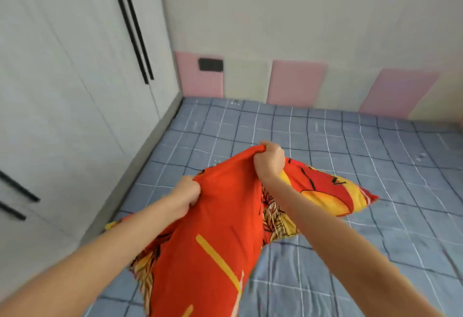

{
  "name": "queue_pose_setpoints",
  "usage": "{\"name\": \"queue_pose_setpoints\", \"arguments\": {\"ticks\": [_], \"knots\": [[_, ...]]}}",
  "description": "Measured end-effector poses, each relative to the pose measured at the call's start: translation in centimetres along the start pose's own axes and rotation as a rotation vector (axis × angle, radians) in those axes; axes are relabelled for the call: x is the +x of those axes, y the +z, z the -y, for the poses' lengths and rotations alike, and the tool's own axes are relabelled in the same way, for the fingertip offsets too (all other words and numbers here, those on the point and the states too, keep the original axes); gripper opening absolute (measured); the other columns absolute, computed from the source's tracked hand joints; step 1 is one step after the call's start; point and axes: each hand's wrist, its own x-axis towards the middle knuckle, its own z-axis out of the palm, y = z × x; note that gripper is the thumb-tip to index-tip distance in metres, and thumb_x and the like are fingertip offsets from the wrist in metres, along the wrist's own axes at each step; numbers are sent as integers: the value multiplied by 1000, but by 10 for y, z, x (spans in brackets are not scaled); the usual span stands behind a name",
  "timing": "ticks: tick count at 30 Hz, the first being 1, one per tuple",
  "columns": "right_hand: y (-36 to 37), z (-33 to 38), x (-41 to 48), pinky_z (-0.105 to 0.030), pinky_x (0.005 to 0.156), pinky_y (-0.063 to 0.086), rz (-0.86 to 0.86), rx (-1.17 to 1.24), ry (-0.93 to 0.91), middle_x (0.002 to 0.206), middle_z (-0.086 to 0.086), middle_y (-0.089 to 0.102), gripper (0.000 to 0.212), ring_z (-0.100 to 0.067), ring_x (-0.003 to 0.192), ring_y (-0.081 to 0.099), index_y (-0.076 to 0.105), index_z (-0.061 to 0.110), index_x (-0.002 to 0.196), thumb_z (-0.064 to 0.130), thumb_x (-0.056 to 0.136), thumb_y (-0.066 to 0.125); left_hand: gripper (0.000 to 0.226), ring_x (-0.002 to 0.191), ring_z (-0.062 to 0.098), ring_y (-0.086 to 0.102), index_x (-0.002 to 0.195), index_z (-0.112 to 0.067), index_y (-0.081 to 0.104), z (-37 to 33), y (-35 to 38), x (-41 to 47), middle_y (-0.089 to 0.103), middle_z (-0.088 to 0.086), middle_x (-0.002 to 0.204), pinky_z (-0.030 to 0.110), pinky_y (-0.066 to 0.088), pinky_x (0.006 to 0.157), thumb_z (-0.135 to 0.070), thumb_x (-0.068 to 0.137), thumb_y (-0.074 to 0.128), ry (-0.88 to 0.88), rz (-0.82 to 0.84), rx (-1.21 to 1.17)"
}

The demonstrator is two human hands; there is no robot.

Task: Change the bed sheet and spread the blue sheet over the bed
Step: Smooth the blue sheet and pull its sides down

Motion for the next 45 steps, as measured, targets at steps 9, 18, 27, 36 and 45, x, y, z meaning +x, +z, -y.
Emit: {"name": "queue_pose_setpoints", "arguments": {"ticks": [9, 18, 27, 36, 45], "knots": [[115, 178, 156, -38, 85, 43, -13, -446, -393, 120, -14, 59, 38, -32, 118, 49, 58, 13, 117, -2, 86, 41, 33, 54, 19, 50, 72, -6, 57, -77, -83, 148, 50, 11, 64, 19, 35, 41, 9, 88, 32, 309, -210, -89], [193, 64, 109, -22, 49, 35, 797, -743, -192, 63, -5, 48, 32, -24, 61, 50, 45, 8, 63, 19, 92, 41, 34, 125, 28, 38, 121, -17, 53, 67, -65, 215, 43, 9, 131, 36, 32, 104, -12, 88, 50, 106, -283, 793], [205, -118, 102, -23, 55, 40, 1061, -946, 153, 73, -1, 54, 27, -14, 57, 45, 54, 8, 93, 31, 97, 40, 46, 143, 24, 13, 136, -21, 37, 245, -6, 216, 12, 9, 154, 41, 26, 109, -20, 91, 47, -237, 49, 698], [333, -262, 107, -28, 68, 38, 845, -484, 302, 100, -10, 50, 36, -18, 78, 47, 46, 6, 113, 34, 92, 57, 135, 140, 35, -29, 147, -32, -23, 335, 54, 306, -38, 3, 150, 75, 12, 101, -70, 60, 73, -316, 214, 767], [452, -293, 181, -31, 85, 45, 788, 472, 614, 113, 4, 50, 60, -12, 105, 50, 48, 28, 116, 66, 72, 62, 165, 127, 38, -45, 126, -27, -51, 392, 80, 360, -59, 9, 130, 80, -6, 92, -81, 33, 74, -337, 346, 830]]}}
